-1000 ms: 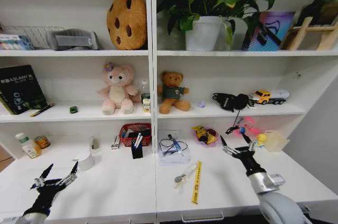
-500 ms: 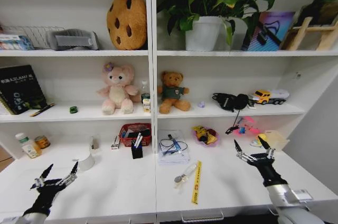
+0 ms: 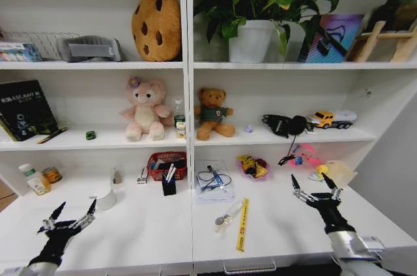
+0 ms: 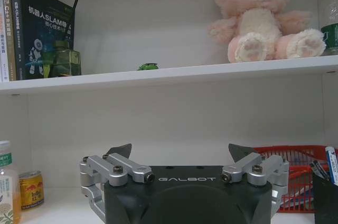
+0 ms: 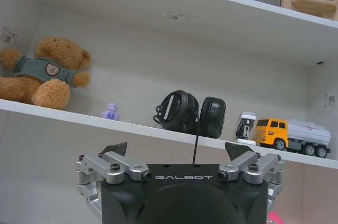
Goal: Organize the objects on the table.
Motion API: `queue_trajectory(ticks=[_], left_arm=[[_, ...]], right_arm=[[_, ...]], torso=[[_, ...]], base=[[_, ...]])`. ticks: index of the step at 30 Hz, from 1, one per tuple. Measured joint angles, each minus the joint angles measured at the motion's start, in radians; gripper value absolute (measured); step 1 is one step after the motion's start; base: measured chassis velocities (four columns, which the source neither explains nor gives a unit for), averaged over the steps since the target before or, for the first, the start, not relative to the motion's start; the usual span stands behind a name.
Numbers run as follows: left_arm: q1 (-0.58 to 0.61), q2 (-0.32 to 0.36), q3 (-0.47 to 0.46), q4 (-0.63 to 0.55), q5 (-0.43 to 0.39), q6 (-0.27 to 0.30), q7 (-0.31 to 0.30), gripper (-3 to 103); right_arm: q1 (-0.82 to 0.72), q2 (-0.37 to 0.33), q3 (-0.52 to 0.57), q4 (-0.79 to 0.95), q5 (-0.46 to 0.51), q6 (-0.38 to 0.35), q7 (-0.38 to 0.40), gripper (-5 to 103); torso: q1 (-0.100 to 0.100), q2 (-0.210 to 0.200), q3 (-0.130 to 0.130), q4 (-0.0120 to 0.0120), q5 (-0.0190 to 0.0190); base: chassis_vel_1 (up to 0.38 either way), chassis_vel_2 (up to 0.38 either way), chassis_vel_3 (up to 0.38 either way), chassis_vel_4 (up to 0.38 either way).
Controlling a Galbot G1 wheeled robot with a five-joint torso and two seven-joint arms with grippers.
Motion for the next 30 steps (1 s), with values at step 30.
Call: queue_trajectory(ticks=[30], left_arm=[[0.0, 0.0, 0.0, 0.0, 0.0, 0.0, 0.0, 100]], right_arm=[[0.005, 0.0, -0.005, -0.001, 0.005, -0.006, 0.002, 100]], torso=[[0.0, 0.0, 0.0, -0.0006, -0.0002]], base=[[0.036, 0.038, -0.036, -0.038]])
